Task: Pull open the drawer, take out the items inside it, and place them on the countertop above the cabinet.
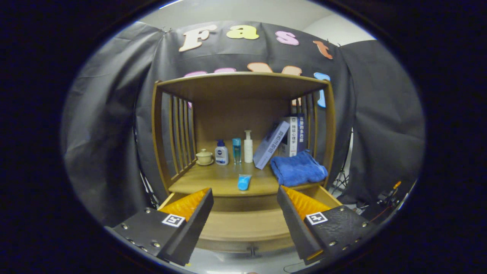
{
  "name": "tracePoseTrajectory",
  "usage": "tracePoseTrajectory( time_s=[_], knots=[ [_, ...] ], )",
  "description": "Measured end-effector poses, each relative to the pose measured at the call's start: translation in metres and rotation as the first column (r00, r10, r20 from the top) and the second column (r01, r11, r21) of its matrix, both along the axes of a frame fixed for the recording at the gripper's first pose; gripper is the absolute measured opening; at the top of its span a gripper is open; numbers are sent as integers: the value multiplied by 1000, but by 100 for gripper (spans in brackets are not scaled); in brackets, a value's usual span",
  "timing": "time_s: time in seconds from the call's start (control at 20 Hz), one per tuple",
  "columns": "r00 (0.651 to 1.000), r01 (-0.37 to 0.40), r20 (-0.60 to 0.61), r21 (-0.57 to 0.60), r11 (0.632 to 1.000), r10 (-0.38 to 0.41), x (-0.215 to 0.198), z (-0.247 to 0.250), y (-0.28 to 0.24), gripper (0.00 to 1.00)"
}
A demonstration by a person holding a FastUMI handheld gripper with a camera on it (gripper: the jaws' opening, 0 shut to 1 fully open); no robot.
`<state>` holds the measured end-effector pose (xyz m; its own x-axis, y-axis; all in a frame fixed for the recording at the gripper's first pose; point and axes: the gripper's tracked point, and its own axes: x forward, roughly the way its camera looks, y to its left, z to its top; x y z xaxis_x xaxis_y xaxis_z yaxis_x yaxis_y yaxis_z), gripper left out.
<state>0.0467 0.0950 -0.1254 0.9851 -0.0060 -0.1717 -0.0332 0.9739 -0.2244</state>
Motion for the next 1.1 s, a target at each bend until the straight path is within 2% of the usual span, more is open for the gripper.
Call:
tracePoseTrajectory(
  time_s=[0.2,0.4,0.65,0.9,1.1],
  knots=[
    [1000,24,-22,98,995,-22,-35,-32,-30,100],
    [998,47,-49,145,988,-41,-42,-70,-57,100],
    [989,49,-145,102,994,-34,-44,-129,-69,100],
    [985,2,-172,45,999,5,-48,-157,-65,100],
    [989,-44,-143,39,998,49,-47,-168,-58,100]
  ],
)
